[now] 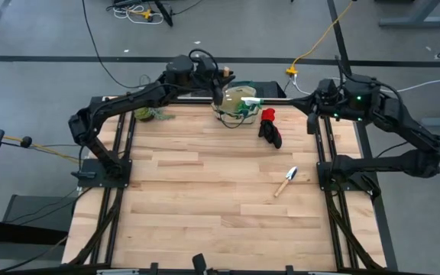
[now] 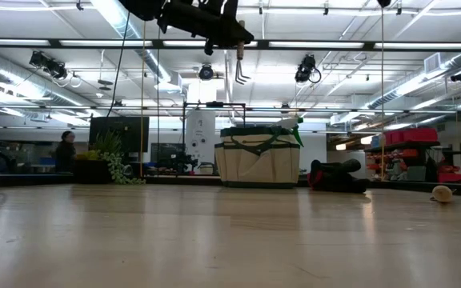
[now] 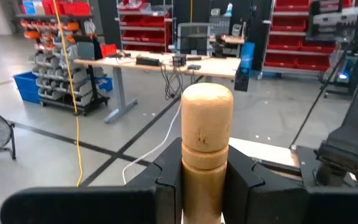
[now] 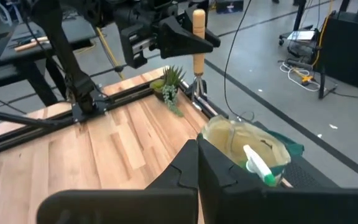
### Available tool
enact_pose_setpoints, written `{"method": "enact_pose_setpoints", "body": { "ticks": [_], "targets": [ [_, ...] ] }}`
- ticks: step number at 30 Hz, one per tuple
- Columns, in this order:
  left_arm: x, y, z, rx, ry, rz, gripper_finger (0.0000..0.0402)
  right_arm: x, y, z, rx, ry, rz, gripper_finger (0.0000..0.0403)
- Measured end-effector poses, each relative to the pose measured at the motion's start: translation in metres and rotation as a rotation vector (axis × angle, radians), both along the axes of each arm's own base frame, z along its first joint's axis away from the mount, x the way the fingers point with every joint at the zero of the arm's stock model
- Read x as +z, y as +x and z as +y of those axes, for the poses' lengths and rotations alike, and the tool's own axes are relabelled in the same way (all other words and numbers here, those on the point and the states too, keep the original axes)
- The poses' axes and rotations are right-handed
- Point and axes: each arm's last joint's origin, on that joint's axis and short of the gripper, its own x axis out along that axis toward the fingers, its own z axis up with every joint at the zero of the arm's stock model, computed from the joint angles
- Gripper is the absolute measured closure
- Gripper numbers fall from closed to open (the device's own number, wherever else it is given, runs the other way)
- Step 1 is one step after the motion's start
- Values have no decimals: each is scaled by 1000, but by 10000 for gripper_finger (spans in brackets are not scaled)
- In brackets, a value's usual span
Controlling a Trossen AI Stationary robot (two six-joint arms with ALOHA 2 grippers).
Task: Pick & Place Garden tools in Gardening bag
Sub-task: Put the brown hand rake into the white gardening bag
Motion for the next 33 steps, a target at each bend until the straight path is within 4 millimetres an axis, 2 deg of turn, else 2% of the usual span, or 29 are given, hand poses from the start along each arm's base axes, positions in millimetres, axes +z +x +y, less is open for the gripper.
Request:
{"method": "enact_pose_setpoints", "body": {
  "ticks": [8,19,33],
  "targets": [
    [-23,13,8,-6,-24,52,331,3,-15,6,1,-4,-20,403],
    [-52,35,23,10,13,39,331,2,-15,6,-4,10,-19,403],
    [-97,51,36,70,-10,135,331,2,-15,6,-2,11,-19,403]
  ]
}}
